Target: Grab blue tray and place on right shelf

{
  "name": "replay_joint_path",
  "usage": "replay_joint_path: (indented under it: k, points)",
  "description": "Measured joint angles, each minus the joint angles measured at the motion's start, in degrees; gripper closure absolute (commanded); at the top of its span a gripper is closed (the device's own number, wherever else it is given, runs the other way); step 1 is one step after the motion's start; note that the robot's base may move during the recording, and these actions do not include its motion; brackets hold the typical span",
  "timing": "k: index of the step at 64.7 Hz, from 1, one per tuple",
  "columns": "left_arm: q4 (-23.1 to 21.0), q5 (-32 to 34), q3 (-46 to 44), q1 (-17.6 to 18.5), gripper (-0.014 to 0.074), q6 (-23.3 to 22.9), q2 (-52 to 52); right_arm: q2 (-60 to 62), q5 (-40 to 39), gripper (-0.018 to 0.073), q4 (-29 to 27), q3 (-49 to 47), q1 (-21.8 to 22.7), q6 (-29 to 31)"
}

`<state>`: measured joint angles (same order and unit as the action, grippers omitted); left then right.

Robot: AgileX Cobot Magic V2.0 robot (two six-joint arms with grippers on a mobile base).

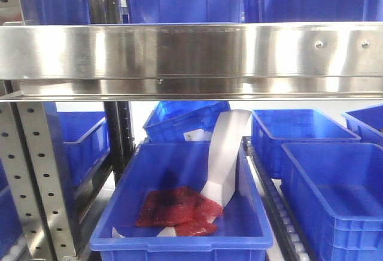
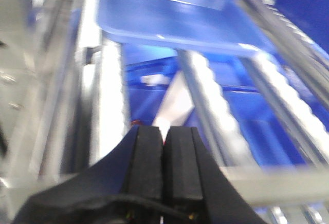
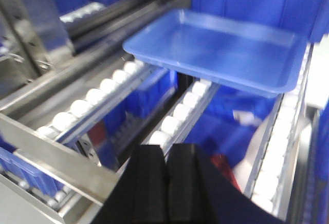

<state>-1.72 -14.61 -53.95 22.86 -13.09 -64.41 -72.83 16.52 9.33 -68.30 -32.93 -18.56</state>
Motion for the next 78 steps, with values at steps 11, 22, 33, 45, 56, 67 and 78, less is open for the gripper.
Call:
replay_joint_path:
  k: [11,22,33,45,56,67,78]
  points:
    - [0.0,10.2,12.0,7.4,0.0645,0.5,8.5,11.2,-6.6,0.0505,1.0,13.1,0.0,0.0]
    - [0.1,17.6,21.8,13.4,0.0645,0.7,16.5,21.7,-10.1,0.0505,1.6,25.0,0.0,0.0]
    - [0.1,18.4,29.0,14.5,0.0645,0.8,25.1,33.8,-12.9,0.0505,2.8,35.2,0.0,0.0]
    - [0.1,18.4,31.9,14.5,0.0645,0.8,33.3,46.2,-13.6,0.0505,3.5,40.6,0.0,0.0]
    - [0.1,18.0,32.0,14.5,0.0645,0.8,35.0,49.7,-13.7,0.0505,3.6,41.3,0.0,0.0]
    - [0.1,17.9,32.0,14.5,0.0645,0.8,35.0,49.7,-13.7,0.0505,3.7,41.3,0.0,0.0]
    - [0.1,17.9,32.0,14.5,0.0645,0.8,35.0,49.7,-13.7,0.0505,3.7,41.3,0.0,0.0]
